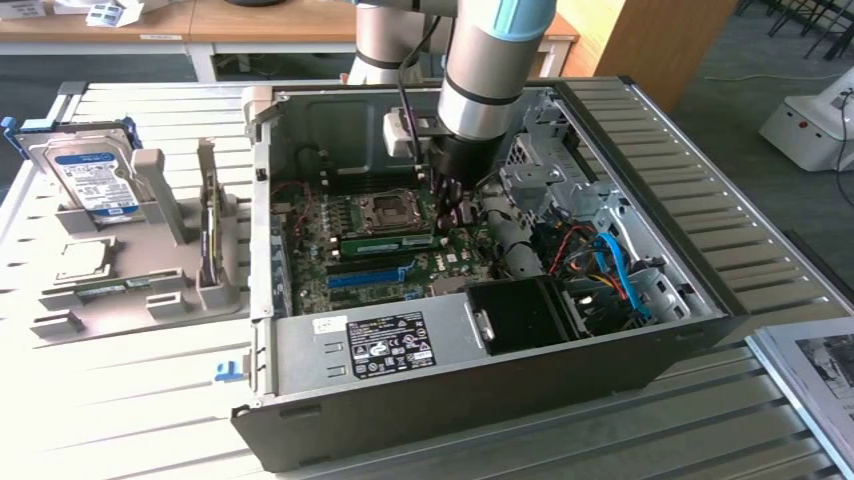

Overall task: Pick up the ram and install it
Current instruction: 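Press down the ram until it locks into place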

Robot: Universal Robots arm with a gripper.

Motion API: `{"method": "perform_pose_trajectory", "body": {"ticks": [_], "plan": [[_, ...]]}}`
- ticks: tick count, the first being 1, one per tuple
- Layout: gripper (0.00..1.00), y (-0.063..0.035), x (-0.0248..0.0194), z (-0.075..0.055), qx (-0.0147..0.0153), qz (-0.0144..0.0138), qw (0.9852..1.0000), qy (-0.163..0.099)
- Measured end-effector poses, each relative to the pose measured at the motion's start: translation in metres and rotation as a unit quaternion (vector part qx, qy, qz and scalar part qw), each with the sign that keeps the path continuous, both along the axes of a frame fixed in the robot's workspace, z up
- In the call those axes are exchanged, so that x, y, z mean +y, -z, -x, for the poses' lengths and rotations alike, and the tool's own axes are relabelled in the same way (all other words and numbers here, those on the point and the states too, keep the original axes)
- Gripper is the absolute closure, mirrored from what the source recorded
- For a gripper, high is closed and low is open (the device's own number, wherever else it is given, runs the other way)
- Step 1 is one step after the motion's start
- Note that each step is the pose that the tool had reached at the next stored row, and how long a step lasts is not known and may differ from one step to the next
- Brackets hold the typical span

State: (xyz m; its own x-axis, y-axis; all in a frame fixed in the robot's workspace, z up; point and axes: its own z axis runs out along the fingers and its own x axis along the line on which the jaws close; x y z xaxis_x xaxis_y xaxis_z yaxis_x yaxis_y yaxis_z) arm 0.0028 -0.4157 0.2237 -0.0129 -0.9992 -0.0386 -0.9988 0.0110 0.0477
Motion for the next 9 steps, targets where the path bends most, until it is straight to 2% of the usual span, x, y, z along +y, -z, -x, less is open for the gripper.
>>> {"method": "perform_pose_trajectory", "body": {"ticks": [9], "plan": [[0.90, 0.0007, 0.0001, 0.0000, 0.0000, -0.0002, 1.0000, 0.000]]}}
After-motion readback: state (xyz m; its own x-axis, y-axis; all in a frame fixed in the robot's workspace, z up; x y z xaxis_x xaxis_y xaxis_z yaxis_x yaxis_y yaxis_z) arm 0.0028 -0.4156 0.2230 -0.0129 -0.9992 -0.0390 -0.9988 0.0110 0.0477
